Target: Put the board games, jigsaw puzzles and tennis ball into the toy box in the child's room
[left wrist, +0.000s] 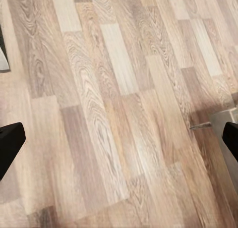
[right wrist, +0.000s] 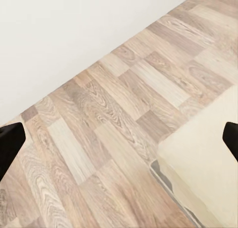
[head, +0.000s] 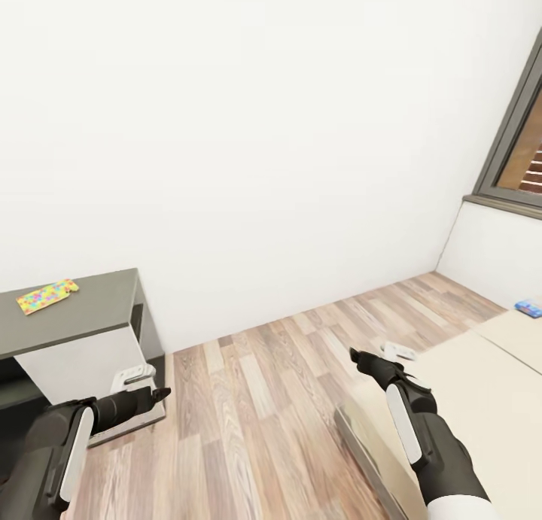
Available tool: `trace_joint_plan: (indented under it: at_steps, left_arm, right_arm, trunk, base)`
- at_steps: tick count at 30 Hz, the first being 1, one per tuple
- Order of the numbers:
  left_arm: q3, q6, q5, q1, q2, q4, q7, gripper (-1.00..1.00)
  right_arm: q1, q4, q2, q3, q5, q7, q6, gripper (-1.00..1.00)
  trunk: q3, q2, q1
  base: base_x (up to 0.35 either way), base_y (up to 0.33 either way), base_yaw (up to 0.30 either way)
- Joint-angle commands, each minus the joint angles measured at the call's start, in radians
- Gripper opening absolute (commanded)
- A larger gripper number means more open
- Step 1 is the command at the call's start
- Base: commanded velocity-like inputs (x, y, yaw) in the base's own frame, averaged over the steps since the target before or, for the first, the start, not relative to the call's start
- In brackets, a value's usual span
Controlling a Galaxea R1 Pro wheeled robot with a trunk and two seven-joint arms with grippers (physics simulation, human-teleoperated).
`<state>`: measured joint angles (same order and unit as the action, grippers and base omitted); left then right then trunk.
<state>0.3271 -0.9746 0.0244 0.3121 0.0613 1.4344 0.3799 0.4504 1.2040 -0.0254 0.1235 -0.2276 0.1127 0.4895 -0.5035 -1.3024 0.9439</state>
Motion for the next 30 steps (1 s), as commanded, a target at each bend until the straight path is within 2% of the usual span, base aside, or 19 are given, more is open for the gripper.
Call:
trace_joint_plan:
  at_steps: [1,7,30]
  left_arm:
    - [0.001,-0.006,0.002,0.001,0.000,0.000,0.002,1.00]
    - [0.000,-0.007,0.002,0.000,0.000,0.000,0.002,1.00]
    - [0.001,-0.005,0.002,0.001,0.002,0.000,0.002,1.00]
  right_arm:
    - [0.001,0.002,-0.001,0.000,-0.011,0.007,0.004,1.00]
    - [0.001,0.002,-0.001,0.001,-0.012,0.007,0.004,1.00]
    - [0.001,0.002,-0.001,0.000,-0.012,0.007,0.007,1.00]
  trunk:
    - [-0.001,-0.001,0.001]
    - [0.002,-0.001,0.001]
    - [0.022,-0.001,0.001]
  base:
    - [0.305,0.197,-0.010]
    - [0.279,0.228,-0.132]
    - [0.257,0.251,-0.236]
